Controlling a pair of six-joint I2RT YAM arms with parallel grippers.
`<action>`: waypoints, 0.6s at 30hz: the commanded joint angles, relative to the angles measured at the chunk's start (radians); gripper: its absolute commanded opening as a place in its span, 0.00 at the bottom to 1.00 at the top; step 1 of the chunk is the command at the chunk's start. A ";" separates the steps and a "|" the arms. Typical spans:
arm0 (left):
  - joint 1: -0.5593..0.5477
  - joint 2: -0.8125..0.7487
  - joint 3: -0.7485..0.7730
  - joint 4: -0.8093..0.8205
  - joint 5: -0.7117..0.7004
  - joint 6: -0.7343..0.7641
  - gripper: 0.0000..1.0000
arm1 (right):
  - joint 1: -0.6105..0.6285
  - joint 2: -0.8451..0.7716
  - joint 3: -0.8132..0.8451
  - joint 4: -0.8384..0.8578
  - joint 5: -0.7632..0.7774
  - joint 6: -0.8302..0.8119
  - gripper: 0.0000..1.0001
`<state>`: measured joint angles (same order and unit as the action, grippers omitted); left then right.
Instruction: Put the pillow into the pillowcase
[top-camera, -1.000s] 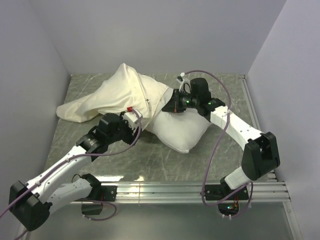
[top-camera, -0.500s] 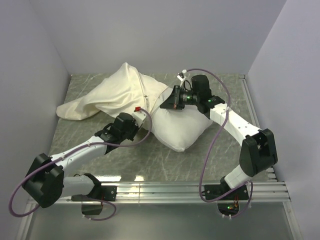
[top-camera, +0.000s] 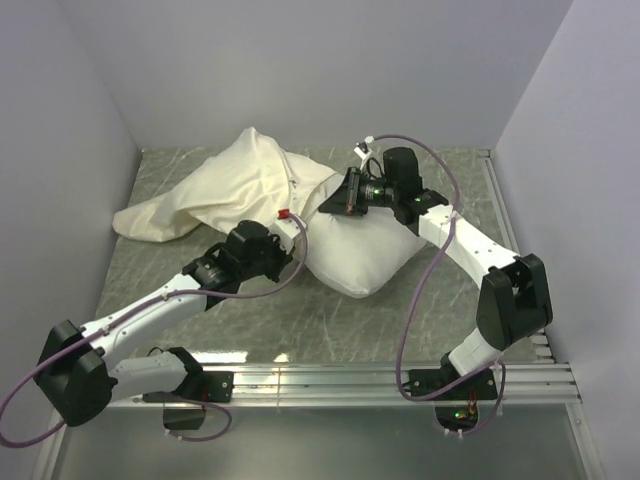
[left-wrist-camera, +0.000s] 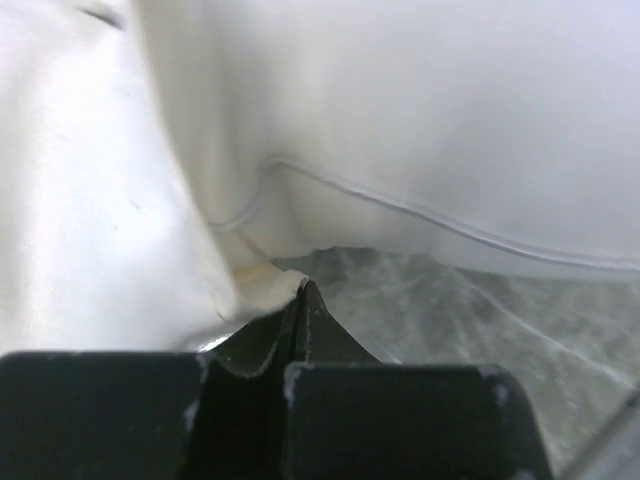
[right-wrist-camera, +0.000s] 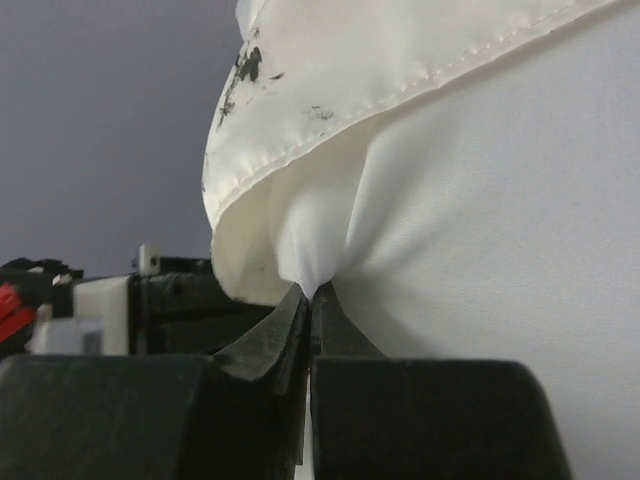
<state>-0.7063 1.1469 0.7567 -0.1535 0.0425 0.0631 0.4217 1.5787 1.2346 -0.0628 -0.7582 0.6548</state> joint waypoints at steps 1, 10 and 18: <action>-0.085 -0.073 0.113 -0.023 0.178 -0.055 0.00 | 0.008 0.006 0.071 0.095 -0.021 0.013 0.00; -0.119 -0.091 0.116 -0.139 0.272 -0.108 0.00 | 0.115 0.018 -0.013 0.086 0.040 -0.066 0.00; 0.014 -0.223 0.239 -0.401 0.106 -0.141 0.67 | 0.109 -0.051 -0.003 -0.185 -0.019 -0.277 0.22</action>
<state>-0.7788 0.9989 0.8867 -0.4770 0.2058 -0.0334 0.5407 1.5867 1.2160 -0.1505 -0.7521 0.5060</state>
